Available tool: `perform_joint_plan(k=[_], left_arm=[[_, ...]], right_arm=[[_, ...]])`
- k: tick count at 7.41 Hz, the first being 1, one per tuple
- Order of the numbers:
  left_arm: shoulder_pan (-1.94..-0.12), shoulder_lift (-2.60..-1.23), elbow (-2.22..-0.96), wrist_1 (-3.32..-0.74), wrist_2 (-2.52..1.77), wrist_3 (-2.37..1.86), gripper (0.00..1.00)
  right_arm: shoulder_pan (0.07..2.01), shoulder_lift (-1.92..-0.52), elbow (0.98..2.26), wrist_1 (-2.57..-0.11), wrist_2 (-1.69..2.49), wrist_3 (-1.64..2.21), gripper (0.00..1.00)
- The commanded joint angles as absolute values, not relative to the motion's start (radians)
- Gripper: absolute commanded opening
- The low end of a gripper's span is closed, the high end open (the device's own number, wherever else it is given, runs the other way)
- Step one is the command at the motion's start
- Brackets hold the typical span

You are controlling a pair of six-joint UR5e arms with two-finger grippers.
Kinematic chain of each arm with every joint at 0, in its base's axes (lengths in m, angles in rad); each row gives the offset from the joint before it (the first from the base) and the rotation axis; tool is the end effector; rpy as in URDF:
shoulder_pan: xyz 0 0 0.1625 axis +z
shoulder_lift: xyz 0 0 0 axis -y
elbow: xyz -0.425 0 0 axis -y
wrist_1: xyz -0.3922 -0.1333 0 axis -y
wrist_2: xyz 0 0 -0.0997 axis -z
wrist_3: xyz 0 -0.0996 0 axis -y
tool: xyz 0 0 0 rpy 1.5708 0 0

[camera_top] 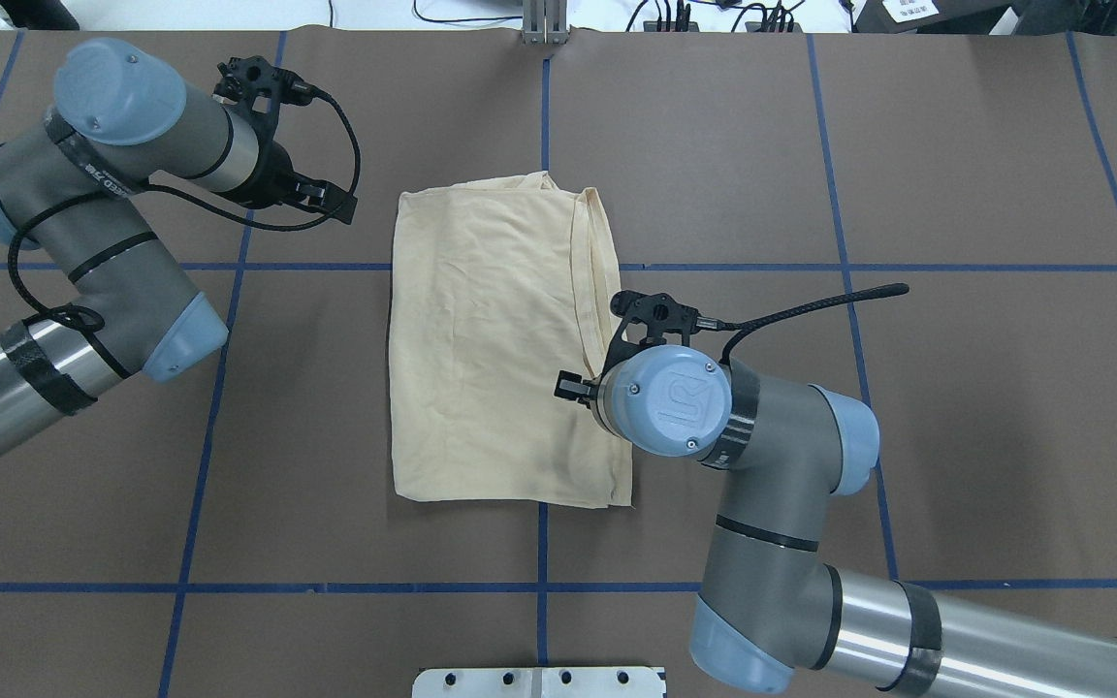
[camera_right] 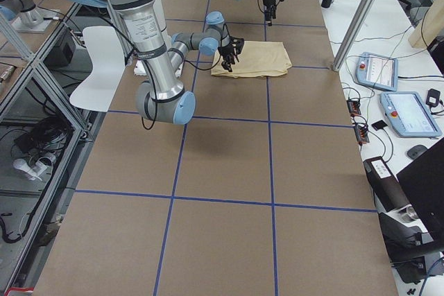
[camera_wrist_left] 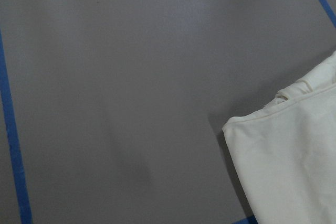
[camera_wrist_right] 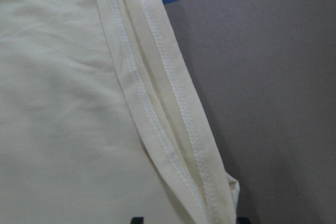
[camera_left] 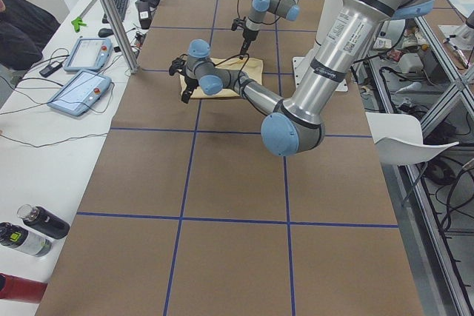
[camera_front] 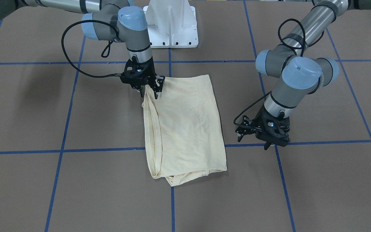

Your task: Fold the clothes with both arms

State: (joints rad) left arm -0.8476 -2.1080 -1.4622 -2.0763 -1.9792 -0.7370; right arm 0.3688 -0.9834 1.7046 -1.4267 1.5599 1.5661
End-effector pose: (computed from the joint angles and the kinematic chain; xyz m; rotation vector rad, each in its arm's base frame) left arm 0.3976 -0.5921 0.3388 0.4338 0.8956 0.1780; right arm -0.5770 -0.3671 0.2460 0.1716 -0.8529 0.3457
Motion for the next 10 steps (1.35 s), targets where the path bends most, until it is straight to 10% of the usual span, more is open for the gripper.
perform_joint_plan(k=[1, 6, 10], left_arm=[[-0.847, -2.099, -1.471, -2.075, -1.997, -0.736, 1.0], [-0.841, -2.097, -1.462, -2.082, -1.997, -0.736, 1.0], [-0.841, -2.097, -1.462, -2.083, -1.997, -0.736, 1.0]], right_arm=[[0.37, -0.939, 1.638, -1.427, 1.566, 1.358, 0.9], [0.426, -0.943, 1.644, -1.463, 1.647, 0.956, 0.34], [0.413, -0.937, 1.638, -1.463, 1.643, 0.956, 0.31]])
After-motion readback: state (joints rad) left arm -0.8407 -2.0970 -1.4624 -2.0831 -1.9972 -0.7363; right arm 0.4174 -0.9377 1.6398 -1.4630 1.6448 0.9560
